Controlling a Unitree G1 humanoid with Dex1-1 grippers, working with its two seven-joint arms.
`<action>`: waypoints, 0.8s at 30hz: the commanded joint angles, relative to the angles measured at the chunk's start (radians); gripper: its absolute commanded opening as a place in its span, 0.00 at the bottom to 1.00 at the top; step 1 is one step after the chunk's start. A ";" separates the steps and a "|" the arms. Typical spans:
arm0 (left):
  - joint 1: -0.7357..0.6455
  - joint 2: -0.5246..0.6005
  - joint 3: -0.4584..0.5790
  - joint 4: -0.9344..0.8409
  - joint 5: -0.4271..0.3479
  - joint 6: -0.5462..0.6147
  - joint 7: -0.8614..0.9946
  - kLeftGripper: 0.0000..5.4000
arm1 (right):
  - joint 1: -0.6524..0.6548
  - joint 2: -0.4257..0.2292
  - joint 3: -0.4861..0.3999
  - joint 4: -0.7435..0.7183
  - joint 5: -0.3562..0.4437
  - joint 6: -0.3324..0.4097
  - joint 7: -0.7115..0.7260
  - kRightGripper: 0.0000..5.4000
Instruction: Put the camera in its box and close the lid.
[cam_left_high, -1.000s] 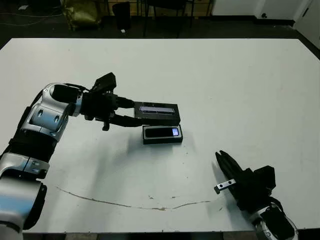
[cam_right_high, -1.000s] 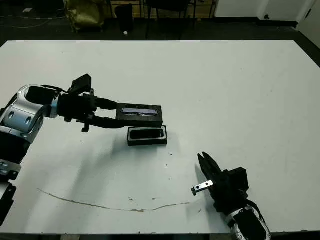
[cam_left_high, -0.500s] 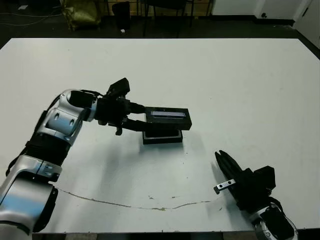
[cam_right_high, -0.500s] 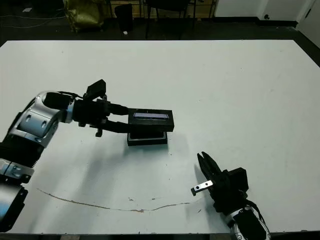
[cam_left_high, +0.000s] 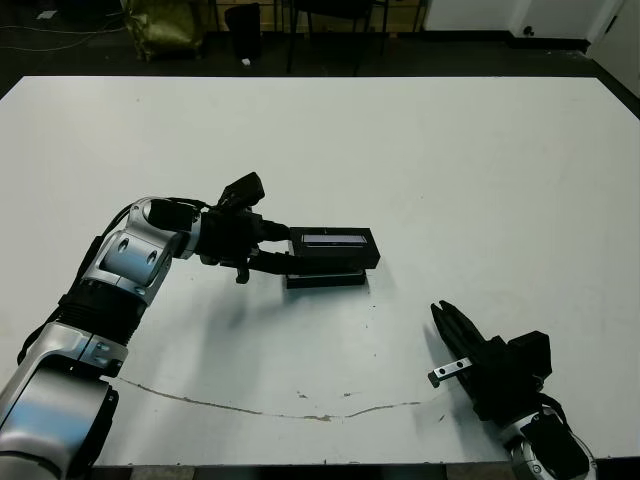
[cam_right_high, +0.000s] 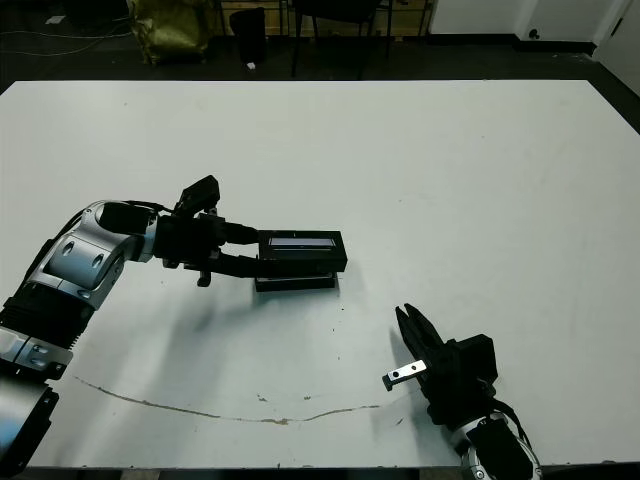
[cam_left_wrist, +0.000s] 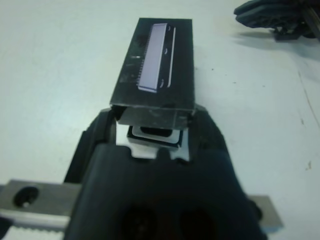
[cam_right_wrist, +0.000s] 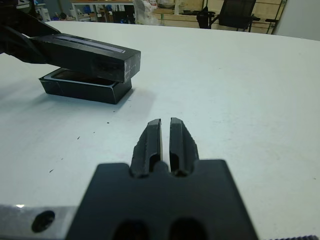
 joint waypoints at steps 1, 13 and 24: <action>0.014 0.026 -0.007 -0.002 0.011 0.000 -0.010 0.36 | 0.027 -0.006 0.003 -0.007 -0.003 0.022 -0.005 0.00; 0.007 0.030 -0.021 -0.005 0.017 0.001 -0.022 0.36 | 0.034 -0.005 0.003 -0.006 -0.009 0.026 -0.013 0.00; -0.002 0.033 -0.040 0.013 0.036 -0.045 -0.029 0.36 | 0.042 -0.006 0.008 -0.029 -0.025 0.047 -0.022 0.00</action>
